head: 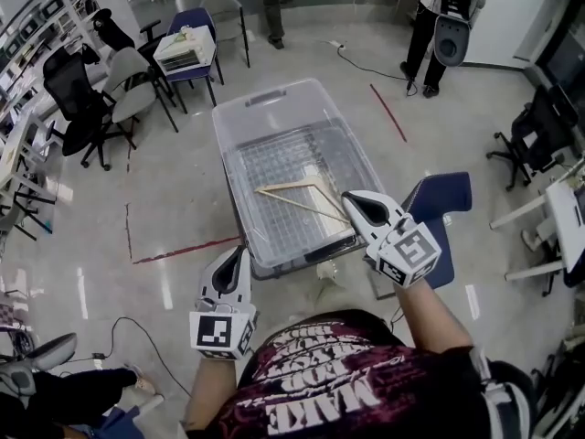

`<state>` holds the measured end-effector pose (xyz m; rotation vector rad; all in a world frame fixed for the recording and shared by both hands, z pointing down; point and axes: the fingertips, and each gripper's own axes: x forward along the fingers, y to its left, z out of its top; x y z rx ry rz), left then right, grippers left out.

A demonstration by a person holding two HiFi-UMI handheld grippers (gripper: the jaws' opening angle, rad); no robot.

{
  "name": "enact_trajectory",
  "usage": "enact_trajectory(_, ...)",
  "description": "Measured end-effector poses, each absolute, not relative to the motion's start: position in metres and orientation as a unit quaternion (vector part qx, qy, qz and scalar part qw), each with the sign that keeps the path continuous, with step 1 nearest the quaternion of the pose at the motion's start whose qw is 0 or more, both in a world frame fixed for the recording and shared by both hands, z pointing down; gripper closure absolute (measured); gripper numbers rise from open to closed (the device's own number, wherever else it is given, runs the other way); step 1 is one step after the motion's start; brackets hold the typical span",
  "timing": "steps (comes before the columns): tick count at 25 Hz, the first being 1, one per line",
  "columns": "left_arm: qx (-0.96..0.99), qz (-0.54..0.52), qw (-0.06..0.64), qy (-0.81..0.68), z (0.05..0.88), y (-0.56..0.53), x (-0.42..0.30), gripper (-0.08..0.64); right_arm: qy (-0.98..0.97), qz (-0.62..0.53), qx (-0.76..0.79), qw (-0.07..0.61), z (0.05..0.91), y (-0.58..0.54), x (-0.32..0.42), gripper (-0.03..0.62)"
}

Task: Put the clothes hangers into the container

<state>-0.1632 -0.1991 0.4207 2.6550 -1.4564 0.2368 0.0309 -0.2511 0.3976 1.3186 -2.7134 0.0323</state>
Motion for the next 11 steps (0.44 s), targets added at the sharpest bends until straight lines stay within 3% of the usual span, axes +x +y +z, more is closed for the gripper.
enact_trajectory(11,0.867,0.086,0.063,-0.486,0.431,-0.207,-0.160,0.554,-0.902,-0.002,0.425,0.083,0.406,-0.268,0.029,0.589)
